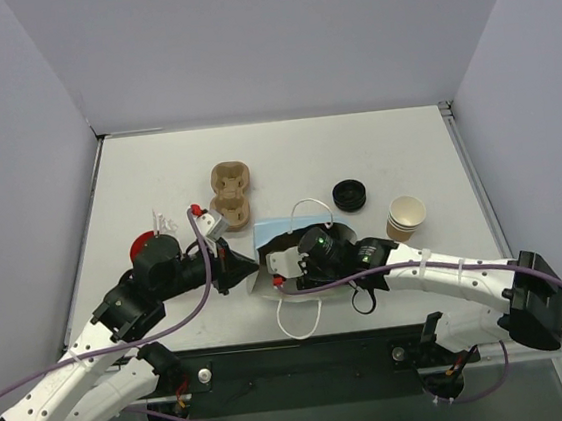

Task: Pack the takeout coffee

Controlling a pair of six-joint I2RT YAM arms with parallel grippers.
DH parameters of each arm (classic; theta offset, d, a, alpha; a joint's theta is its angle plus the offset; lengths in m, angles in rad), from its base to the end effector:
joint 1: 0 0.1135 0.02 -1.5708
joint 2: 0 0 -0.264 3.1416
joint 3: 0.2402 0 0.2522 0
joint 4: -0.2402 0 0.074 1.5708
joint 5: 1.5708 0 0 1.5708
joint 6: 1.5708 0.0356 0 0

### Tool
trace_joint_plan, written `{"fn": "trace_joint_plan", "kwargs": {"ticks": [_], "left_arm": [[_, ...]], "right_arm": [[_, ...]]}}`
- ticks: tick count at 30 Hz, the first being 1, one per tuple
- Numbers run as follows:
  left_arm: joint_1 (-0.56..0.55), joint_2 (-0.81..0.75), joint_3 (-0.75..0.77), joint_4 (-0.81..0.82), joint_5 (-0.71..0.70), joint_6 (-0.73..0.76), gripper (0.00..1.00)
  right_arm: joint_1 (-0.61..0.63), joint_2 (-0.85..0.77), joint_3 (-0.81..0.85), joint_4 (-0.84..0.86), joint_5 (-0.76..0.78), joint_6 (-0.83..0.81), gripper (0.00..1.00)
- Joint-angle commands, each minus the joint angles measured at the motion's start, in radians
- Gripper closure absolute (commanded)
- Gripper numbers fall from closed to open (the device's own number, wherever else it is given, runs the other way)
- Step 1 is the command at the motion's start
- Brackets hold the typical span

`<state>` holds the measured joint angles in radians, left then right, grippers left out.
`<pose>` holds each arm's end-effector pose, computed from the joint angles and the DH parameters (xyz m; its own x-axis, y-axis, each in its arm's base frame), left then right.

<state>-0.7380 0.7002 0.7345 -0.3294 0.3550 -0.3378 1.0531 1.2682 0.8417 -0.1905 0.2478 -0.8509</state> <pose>0.1127 -0.1192 0.3207 -0.4936 0.0289 -0.8692 0.7560 0.5082 -0.4125 0.1450 0.2370 0.2560 0.3702 -0.8229 -0.4310 -0.7054 0.0529 -0.7068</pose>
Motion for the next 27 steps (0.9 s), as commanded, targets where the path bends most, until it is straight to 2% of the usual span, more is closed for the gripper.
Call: {"fn": "trace_joint_plan", "kwargs": {"ticks": [1, 8, 11, 27], "left_arm": [[0.000, -0.002, 0.051, -0.008, 0.001, -0.012, 1.00], [0.000, 0.018, 0.065, -0.030, -0.001, 0.002, 1.00], [0.000, 0.025, 0.069, -0.040, -0.002, 0.005, 1.00], [-0.001, 0.088, 0.131, -0.071, -0.002, -0.026, 1.00]], "right_arm": [[-0.004, -0.050, 0.057, -0.053, -0.013, 0.029, 0.18], [0.002, -0.059, 0.103, -0.128, -0.054, 0.061, 0.18], [0.002, -0.072, 0.114, -0.144, -0.077, 0.082, 0.12], [0.004, -0.087, 0.161, -0.202, -0.081, 0.130, 0.11]]}}
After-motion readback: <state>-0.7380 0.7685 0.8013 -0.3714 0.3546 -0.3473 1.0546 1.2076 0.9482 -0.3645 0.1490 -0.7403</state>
